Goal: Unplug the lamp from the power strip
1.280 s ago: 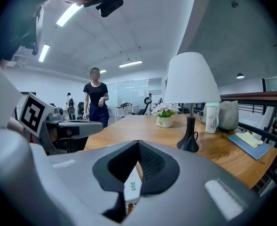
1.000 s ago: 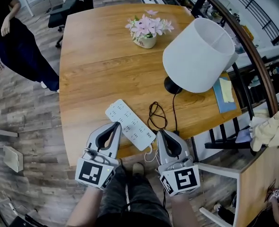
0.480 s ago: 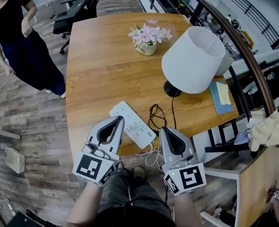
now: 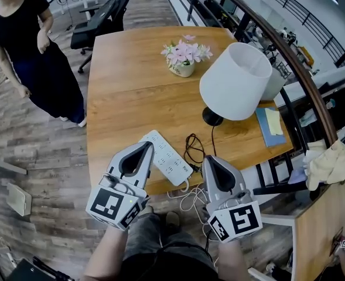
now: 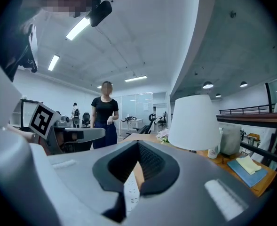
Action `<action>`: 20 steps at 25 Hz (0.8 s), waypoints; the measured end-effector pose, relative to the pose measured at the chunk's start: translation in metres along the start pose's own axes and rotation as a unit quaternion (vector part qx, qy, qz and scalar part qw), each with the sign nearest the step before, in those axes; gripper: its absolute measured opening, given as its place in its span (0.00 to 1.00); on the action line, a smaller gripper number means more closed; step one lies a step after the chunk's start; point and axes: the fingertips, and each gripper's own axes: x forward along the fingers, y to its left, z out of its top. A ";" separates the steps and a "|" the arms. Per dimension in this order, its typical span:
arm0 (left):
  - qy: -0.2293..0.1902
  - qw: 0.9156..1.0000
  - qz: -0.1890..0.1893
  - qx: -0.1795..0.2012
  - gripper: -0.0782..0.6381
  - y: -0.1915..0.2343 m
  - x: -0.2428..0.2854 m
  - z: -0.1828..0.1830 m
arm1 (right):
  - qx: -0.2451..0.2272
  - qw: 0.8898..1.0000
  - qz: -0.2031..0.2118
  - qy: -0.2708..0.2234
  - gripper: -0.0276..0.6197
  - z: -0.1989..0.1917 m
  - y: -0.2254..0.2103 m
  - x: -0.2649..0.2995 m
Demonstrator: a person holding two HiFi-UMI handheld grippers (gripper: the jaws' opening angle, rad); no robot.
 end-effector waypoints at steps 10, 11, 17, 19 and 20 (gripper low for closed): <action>-0.017 1.000 -0.002 0.003 0.10 -0.004 -0.003 0.023 | 0.002 1.000 0.020 -0.015 0.05 0.021 0.004 -0.004; -0.017 1.000 -0.003 0.003 0.10 -0.005 -0.003 0.023 | 0.003 1.000 0.021 -0.014 0.05 0.020 0.004 -0.004; -0.010 1.000 -0.009 0.006 0.10 -0.005 -0.004 0.024 | 0.014 0.999 0.029 -0.009 0.05 0.017 0.003 -0.004; -0.009 1.000 -0.009 0.008 0.10 -0.003 -0.004 0.024 | 0.018 0.999 0.035 -0.010 0.05 0.017 0.005 -0.002; -0.009 1.000 -0.009 0.008 0.10 -0.002 -0.004 0.024 | 0.022 0.999 0.039 -0.012 0.05 0.018 0.006 -0.001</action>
